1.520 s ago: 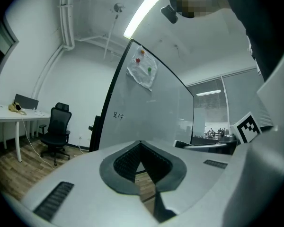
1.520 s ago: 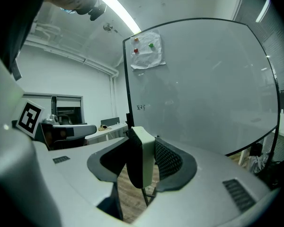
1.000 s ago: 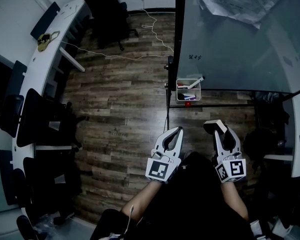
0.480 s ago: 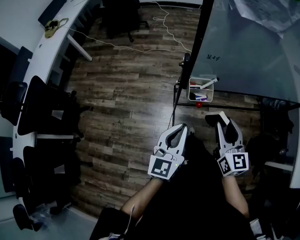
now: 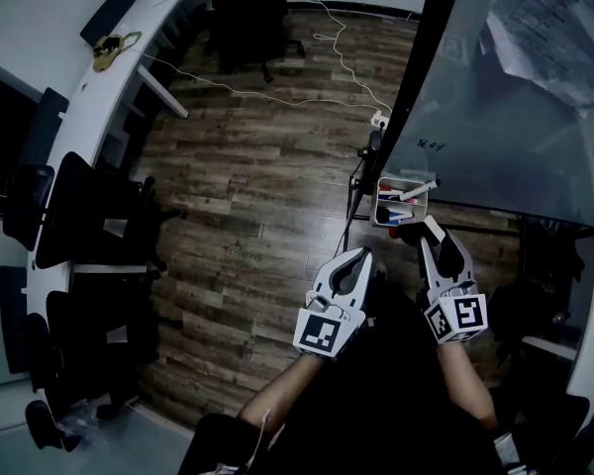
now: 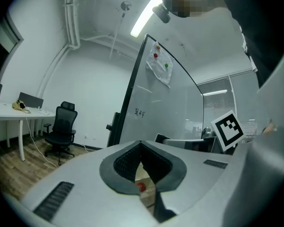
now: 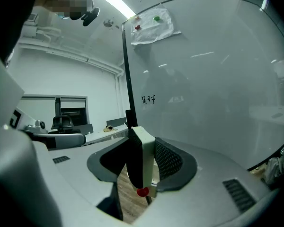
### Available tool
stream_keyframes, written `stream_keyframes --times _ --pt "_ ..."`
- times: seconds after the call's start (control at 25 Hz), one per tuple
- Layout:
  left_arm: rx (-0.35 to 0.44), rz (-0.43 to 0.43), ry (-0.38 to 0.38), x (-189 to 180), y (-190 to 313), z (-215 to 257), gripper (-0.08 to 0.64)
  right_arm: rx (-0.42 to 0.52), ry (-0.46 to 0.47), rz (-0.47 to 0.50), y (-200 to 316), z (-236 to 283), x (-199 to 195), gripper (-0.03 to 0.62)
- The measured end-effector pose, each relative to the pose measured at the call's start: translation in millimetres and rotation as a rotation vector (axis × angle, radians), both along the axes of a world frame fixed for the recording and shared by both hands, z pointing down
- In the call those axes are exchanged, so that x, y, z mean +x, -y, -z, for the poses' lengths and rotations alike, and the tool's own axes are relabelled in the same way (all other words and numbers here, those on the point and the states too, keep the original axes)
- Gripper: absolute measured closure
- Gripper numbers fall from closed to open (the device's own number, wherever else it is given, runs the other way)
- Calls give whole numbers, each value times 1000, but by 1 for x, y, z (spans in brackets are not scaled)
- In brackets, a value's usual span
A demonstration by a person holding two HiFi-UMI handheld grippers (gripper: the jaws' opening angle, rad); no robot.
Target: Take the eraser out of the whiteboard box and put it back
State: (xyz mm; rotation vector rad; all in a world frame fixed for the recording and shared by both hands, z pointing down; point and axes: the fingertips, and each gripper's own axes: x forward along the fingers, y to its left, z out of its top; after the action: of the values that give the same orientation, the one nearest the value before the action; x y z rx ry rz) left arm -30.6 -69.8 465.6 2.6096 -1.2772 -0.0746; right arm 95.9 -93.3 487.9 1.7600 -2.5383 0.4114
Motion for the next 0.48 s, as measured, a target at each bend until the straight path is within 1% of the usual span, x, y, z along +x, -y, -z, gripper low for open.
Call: stream_keyframes --times 0.48 --pt "-24 14 14 12 34 -14 554 -45 8 45 36 -26 -2 415"
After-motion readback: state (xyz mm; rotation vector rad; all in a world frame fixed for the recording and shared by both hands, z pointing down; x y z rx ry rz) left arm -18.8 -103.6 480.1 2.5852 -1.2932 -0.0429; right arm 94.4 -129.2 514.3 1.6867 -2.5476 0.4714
